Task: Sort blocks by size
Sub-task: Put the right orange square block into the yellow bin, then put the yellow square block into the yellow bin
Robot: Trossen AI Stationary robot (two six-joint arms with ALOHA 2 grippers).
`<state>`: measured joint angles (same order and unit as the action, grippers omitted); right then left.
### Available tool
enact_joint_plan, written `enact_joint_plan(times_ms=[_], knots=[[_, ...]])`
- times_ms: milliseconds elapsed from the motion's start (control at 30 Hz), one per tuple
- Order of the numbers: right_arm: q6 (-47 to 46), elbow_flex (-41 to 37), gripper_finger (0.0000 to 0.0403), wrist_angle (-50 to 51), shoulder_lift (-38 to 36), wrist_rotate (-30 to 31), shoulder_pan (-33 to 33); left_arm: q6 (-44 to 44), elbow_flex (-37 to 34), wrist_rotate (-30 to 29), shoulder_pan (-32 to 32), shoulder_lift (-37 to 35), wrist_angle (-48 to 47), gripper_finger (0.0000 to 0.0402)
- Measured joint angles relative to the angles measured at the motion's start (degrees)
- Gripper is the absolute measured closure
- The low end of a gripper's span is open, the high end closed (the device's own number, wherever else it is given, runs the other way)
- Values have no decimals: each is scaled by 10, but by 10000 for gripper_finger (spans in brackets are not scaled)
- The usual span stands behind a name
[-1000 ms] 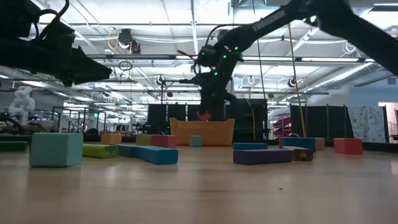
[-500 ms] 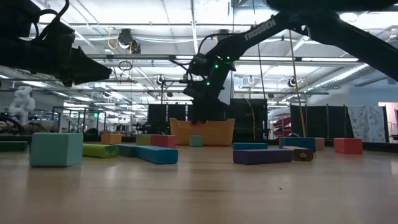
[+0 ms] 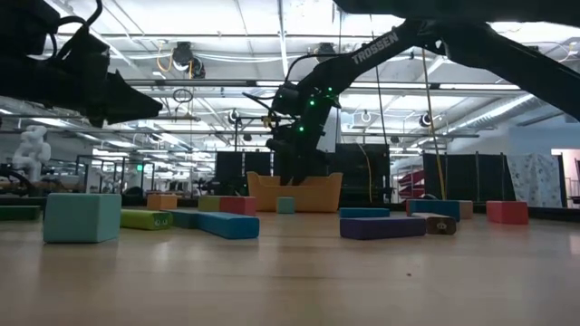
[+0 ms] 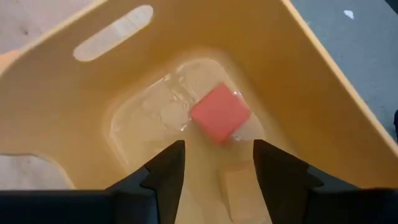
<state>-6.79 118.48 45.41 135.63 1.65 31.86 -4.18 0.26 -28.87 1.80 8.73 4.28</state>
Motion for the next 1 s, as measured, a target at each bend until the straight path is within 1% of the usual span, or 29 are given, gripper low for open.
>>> enact_joint_plan(times_ms=[100, 167, 200, 367, 467, 567, 767, 867, 1000], knots=[[0, 0, 219, 0, 0, 0, -2, -7, 0, -11, 0, 0, 0, 210], [5, 0, 218, 0, 0, 0, -6, -20, 0, -33, 0, 0, 0, 210], [11, 0, 218, -2, -1, 0, -8, -30, 0, -50, 0, 0, 0, 210], [51, -1, 218, -6, -24, -1, -34, -107, 0, -175, 0, 0, -6, 210], [73, 0, 218, -7, -39, 0, -53, -135, 0, -220, 0, 1, -8, 210], [92, 0, 218, 7, -54, 0, -69, -149, 2, -251, 1, 10, -11, 210], [116, 0, 218, 35, -86, 0, -89, -164, 27, -256, 21, 55, -12, 210], [124, 0, 218, 43, -96, 0, -95, -166, 44, -245, 34, 93, -9, 210], [135, 0, 218, 66, -108, 0, -99, -162, 69, -203, 55, 155, -8, 210]])
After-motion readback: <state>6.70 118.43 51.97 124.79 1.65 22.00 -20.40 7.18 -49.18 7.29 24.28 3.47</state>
